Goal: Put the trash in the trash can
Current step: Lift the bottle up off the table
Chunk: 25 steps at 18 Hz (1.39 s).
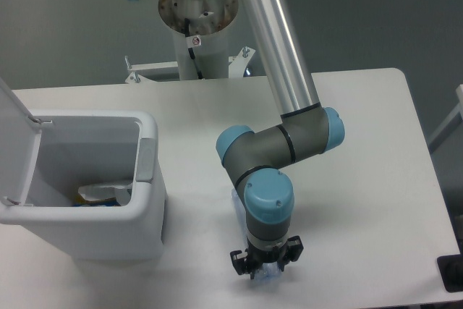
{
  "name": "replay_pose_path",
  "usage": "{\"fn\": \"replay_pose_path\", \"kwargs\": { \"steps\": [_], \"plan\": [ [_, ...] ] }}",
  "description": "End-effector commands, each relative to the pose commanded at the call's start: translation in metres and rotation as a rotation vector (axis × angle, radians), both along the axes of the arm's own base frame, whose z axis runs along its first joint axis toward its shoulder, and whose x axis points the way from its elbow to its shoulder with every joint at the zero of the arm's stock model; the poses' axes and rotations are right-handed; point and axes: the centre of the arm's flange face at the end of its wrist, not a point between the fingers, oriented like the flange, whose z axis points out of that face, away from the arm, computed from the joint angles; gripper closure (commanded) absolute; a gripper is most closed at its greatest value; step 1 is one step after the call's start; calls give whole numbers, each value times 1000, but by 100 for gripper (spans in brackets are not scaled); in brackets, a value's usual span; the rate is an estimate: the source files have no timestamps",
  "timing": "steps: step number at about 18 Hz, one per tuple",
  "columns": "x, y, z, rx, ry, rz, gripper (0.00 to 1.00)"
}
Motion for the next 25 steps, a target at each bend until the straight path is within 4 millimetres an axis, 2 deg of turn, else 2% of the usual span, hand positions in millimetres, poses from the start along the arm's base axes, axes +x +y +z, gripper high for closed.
{"fn": "replay_pose_path", "kwargs": {
  "steps": [4, 8, 11, 13, 18, 20, 25],
  "plan": [
    [-2, -2, 4, 4, 2, 1, 37],
    [-9, -4, 18, 17, 25, -16, 37],
    [-26, -19, 45, 69, 26, 9, 37],
    [-29, -22, 64, 132, 4, 5, 37],
    [-53, -37, 107, 255, -11, 21, 41],
    [-53, -32, 130, 330, -27, 0, 41],
    [-58, -44, 171, 406, -13, 0, 41]
  ]
}}
